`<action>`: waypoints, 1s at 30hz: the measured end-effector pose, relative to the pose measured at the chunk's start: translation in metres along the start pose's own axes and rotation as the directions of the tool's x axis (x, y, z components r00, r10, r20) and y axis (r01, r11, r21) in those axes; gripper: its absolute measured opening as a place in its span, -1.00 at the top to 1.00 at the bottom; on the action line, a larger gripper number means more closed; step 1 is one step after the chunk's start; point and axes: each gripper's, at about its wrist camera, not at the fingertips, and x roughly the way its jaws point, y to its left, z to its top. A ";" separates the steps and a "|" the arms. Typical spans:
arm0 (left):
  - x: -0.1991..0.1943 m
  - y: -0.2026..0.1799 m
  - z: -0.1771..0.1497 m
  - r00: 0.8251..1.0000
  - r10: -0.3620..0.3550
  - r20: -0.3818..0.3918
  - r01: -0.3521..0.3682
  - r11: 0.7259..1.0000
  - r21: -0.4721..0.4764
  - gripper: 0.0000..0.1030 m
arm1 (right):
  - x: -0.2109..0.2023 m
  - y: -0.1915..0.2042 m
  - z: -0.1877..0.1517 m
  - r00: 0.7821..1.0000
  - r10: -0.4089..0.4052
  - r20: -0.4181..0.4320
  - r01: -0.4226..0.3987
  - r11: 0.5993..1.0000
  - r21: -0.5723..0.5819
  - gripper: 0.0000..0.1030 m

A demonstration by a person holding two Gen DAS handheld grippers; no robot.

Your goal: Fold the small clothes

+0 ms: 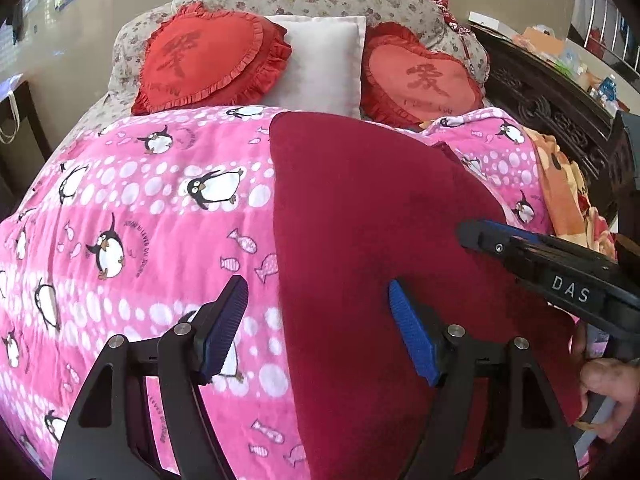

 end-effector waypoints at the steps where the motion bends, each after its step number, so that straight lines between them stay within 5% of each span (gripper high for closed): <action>1: 0.001 0.001 0.001 1.000 0.003 0.000 -0.003 1.000 -0.008 -0.57 | 0.000 0.000 0.001 1.000 0.001 -0.002 -0.001 1.000 -0.003 0.44; 13: -0.001 0.004 -0.004 1.000 0.000 0.008 0.000 1.000 -0.027 -0.57 | -0.070 0.032 -0.045 0.999 0.047 -0.002 -0.047 0.991 -0.125 0.23; 16: -0.001 0.003 -0.004 1.000 -0.002 0.007 0.002 1.000 -0.027 -0.57 | -0.057 0.029 -0.064 0.999 -0.029 -0.031 0.023 0.982 -0.189 0.22; 18: -0.002 0.004 -0.005 1.000 -0.024 -0.012 0.024 0.999 -0.038 -0.57 | -0.040 0.021 -0.075 0.992 -0.114 -0.048 0.101 0.969 -0.227 0.12; 21: -0.012 0.019 -0.011 0.989 -0.142 -0.032 0.138 0.985 -0.101 -0.57 | -0.045 0.002 -0.076 0.999 -0.018 -0.036 0.014 0.993 -0.113 0.09; 23: -0.021 0.028 -0.017 0.985 -0.172 -0.005 0.170 0.979 -0.114 -0.57 | -0.058 -0.007 -0.074 1.000 0.022 0.015 -0.021 0.997 -0.071 -0.14; 25: -0.025 0.035 -0.020 0.984 -0.177 0.012 0.177 0.978 -0.108 -0.58 | -0.064 -0.011 -0.071 0.998 0.004 0.068 0.000 0.998 -0.067 -0.64; 27: -0.023 0.040 -0.023 0.981 -0.195 0.011 0.195 0.975 -0.111 -0.59 | -0.060 -0.018 -0.067 0.996 -0.013 0.089 0.018 0.998 -0.056 -0.74; 30: -0.010 0.043 -0.026 0.972 -0.235 -0.021 0.230 0.963 -0.138 -0.62 | -0.044 -0.027 -0.058 0.996 0.069 0.061 -0.069 0.998 -0.002 -0.74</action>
